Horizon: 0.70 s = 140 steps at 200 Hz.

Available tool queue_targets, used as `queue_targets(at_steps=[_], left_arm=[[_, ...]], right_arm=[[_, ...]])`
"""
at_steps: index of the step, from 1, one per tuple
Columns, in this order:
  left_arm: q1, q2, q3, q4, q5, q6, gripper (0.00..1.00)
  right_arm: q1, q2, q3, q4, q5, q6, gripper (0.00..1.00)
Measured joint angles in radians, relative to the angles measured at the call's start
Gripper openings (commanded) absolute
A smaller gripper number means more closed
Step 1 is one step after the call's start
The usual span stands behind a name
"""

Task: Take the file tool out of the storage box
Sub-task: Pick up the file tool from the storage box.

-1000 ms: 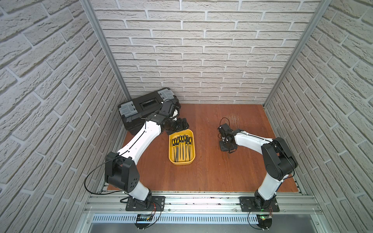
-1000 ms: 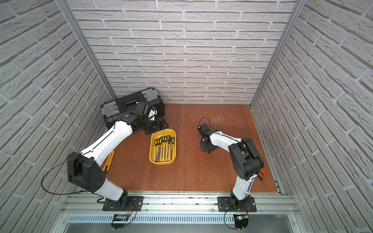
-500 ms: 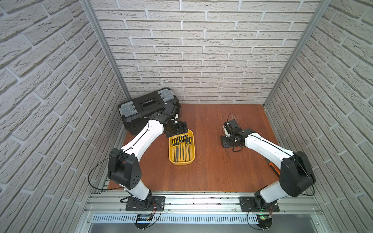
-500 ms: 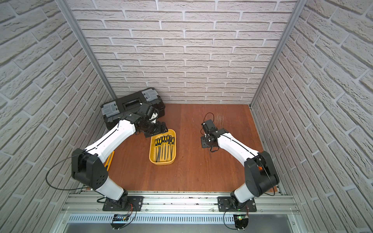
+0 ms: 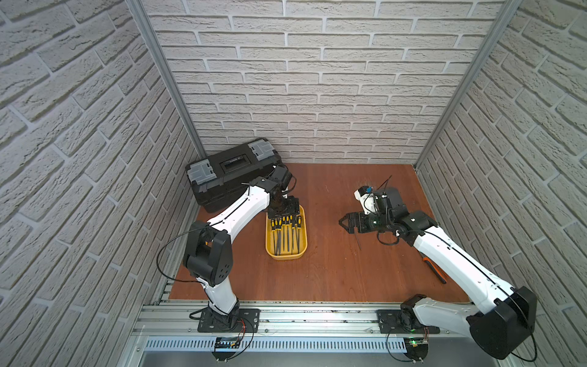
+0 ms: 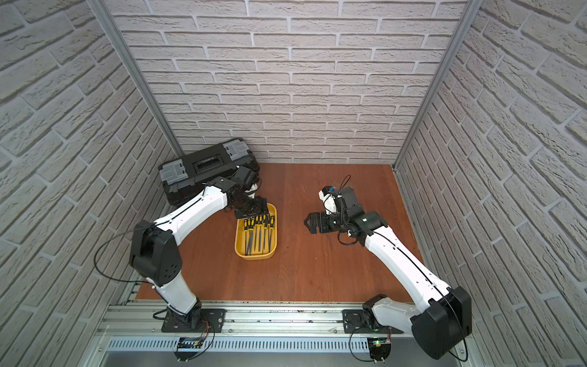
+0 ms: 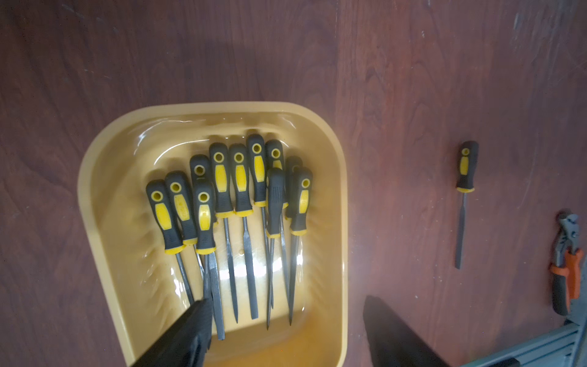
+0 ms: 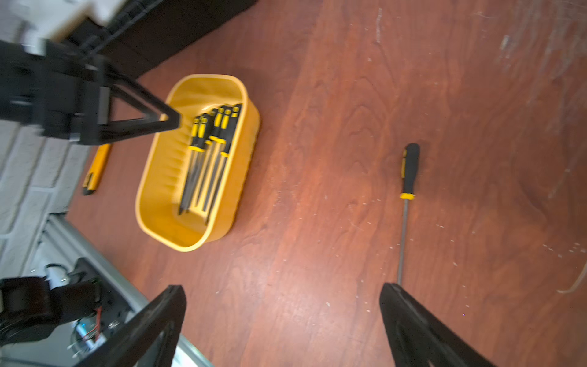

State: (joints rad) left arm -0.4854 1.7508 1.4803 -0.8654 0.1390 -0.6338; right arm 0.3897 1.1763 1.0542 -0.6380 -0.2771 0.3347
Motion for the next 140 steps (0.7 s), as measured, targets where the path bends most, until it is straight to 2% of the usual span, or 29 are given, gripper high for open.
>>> queue_targets(at_steps=[47, 60, 140], left_arm=[[-0.022, 0.072, 0.0, 0.014, -0.015, 0.01, 0.68], [-0.027, 0.092, 0.0, 0.021, -0.024, 0.013, 0.61], [-0.043, 0.168, 0.002, 0.071, -0.092, 0.031, 0.51]], right_arm=[[0.0, -0.093, -0.012, -0.001, -0.099, 0.002, 1.0], [0.0, -0.105, -0.03, -0.001, -0.106, 0.002, 1.0], [0.0, -0.097, -0.063, -0.005, -0.113, 0.01, 1.0]])
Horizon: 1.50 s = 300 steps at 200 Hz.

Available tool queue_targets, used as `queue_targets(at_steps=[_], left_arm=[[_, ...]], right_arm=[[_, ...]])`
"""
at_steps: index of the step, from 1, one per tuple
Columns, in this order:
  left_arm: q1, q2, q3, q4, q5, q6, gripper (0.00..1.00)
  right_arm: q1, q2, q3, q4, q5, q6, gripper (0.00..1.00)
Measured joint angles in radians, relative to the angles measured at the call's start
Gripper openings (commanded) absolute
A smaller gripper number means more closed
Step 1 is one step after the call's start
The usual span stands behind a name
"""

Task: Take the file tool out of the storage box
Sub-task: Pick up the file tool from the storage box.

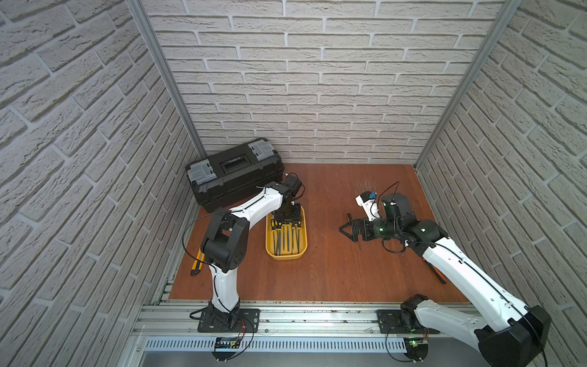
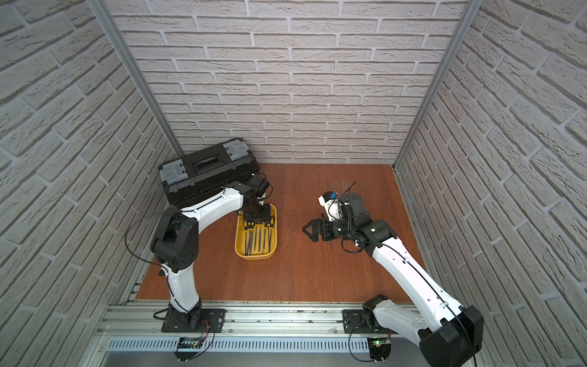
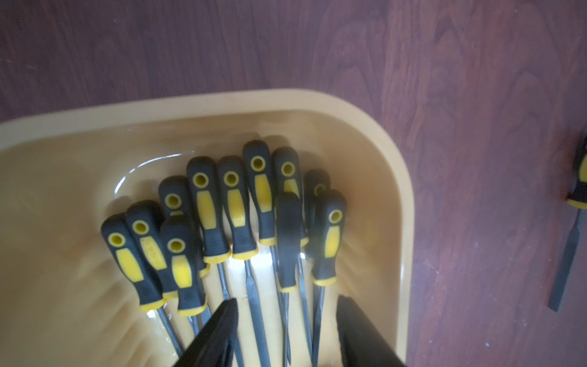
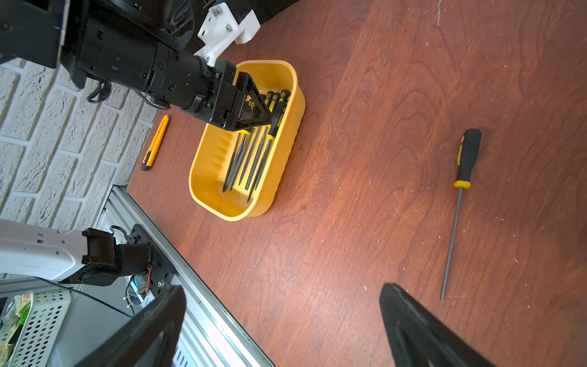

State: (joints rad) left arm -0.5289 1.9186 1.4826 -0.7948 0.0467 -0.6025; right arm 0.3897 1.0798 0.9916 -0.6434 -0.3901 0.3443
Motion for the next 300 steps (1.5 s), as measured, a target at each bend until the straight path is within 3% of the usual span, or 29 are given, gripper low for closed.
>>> queue_targets(at_steps=[80, 248, 300], left_arm=[[0.0, 0.085, 0.06, 0.018, -0.043, 0.031, 0.4], [-0.004, 0.154, 0.082, 0.027, -0.051, 0.053, 0.32], [-0.005, 0.156, 0.082, 0.03, -0.054, 0.056, 0.23]], right_arm=[[0.0, -0.021, -0.001, 0.0, 0.005, 0.007, 1.0], [0.0, -0.032, -0.001, -0.005, 0.03, 0.007, 1.0], [0.0, -0.035, -0.004, -0.005, 0.031, 0.007, 1.0]])
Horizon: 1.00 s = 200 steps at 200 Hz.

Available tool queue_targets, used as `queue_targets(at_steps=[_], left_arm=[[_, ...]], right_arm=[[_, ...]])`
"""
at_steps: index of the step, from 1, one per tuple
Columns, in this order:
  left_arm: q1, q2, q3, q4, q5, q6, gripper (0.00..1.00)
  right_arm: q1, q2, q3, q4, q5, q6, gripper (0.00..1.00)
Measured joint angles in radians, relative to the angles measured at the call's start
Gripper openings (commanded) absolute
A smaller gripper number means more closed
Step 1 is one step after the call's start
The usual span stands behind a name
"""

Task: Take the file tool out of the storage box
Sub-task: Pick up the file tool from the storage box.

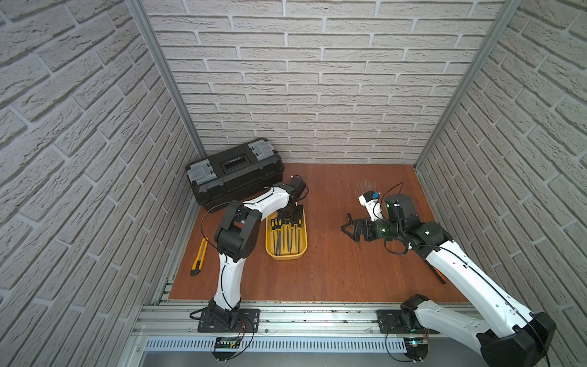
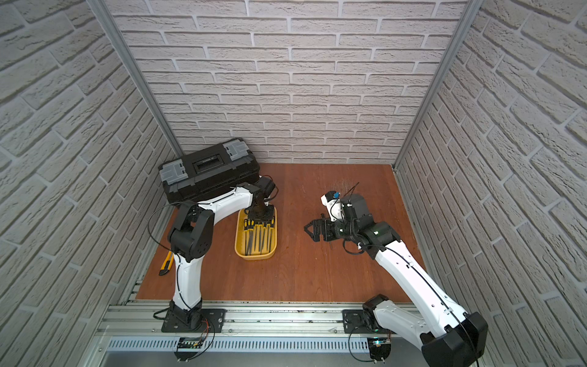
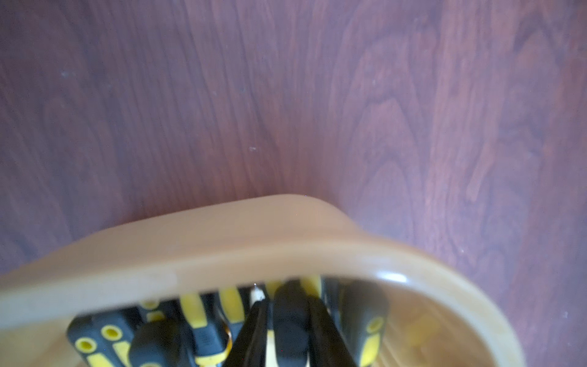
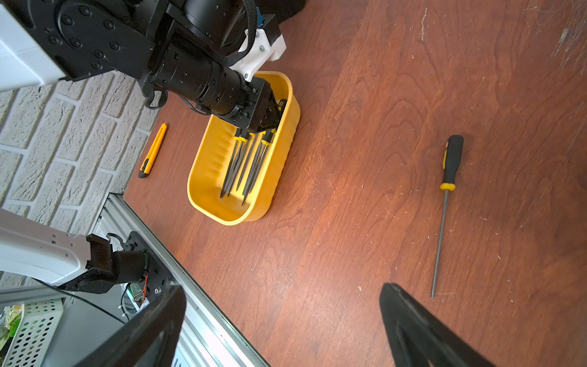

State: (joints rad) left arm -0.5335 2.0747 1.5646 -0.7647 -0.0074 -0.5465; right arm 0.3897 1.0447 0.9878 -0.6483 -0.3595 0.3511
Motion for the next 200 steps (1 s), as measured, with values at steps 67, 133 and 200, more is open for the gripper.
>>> queue_targets(at_steps=[67, 133, 200], left_arm=[[0.001, -0.003, 0.0, 0.0, 0.0, 0.0, 0.17], [0.033, -0.107, -0.002, 0.008, 0.089, -0.031, 0.16], [0.082, -0.25, -0.039, 0.071, 0.223, -0.094, 0.16]], right_arm=[[0.0, 0.0, -0.03, 0.001, 0.0, 0.0, 1.0], [0.018, 0.003, -0.068, 0.018, -0.001, 0.005, 0.98], [0.101, 0.052, -0.12, 0.127, -0.049, 0.069, 0.88]])
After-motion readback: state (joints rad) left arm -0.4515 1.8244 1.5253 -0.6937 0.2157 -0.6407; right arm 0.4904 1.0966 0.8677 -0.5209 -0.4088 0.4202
